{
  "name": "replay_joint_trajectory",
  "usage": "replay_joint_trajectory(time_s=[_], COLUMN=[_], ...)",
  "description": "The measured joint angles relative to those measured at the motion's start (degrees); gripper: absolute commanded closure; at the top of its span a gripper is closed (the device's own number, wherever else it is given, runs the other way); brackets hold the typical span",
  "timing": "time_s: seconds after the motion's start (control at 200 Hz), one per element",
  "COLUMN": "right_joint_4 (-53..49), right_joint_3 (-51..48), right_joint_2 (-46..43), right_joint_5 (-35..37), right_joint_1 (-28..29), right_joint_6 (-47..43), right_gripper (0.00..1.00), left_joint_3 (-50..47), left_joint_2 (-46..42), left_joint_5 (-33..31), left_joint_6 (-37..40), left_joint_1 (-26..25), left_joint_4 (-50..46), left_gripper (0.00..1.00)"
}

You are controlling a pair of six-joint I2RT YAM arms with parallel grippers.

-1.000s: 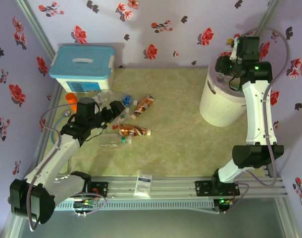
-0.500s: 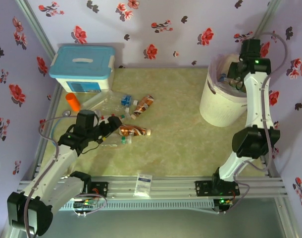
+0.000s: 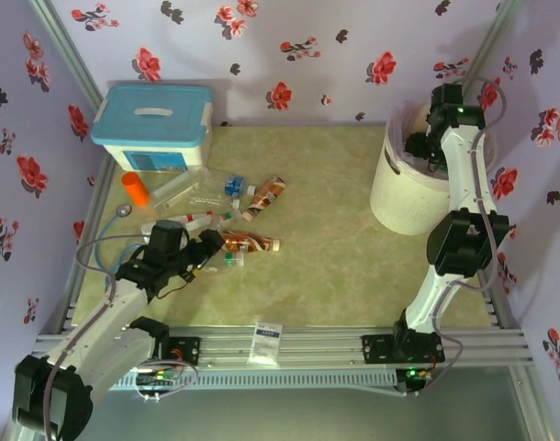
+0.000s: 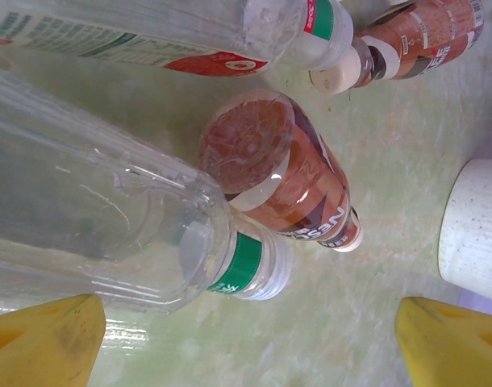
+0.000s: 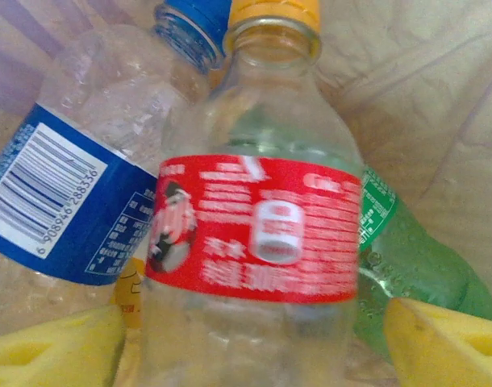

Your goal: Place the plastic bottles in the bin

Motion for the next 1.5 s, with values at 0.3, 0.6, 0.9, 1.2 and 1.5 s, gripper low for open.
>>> replay_joint_trajectory(time_s=[0.3, 0.6, 0.9, 1.2, 1.5], right_joint_4=[-0.20, 1.38, 4.13, 5.60, 8.61], right_joint_3=[1.73, 2.67, 1.55, -3.65, -11.17], right_joint_2=[-6.69, -17.84, -22.62, -25.14, -28.06], right_joint_5=[1.14, 2.38, -1.66, -6.56, -9.55], right_joint_1=[0.04, 4.31, 7.52, 8.24, 9.86], right_joint_6=[0.02, 0.00, 0.00, 0.52, 2.93], right_gripper=[0.03, 0.03, 0.04, 0.05, 0.05], left_joint_3=[-0.74, -5.18, -7.21, -7.52, -11.23], left_joint_2=[1.73, -2.82, 2.27, 4.31, 7.80], left_joint_5=[-4.09, -14.36, -16.74, -16.72, -16.46], left_joint_6=[-5.66, -17.92, -21.11, -21.62, -21.94], left_joint_1=[-2.84, -9.86, -9.33, -7.82, -7.82], left_joint_4=[3.15, 4.22, 7.37, 11.52, 16.70], left_gripper=[0.11, 0.12, 0.11, 0.17, 0.29])
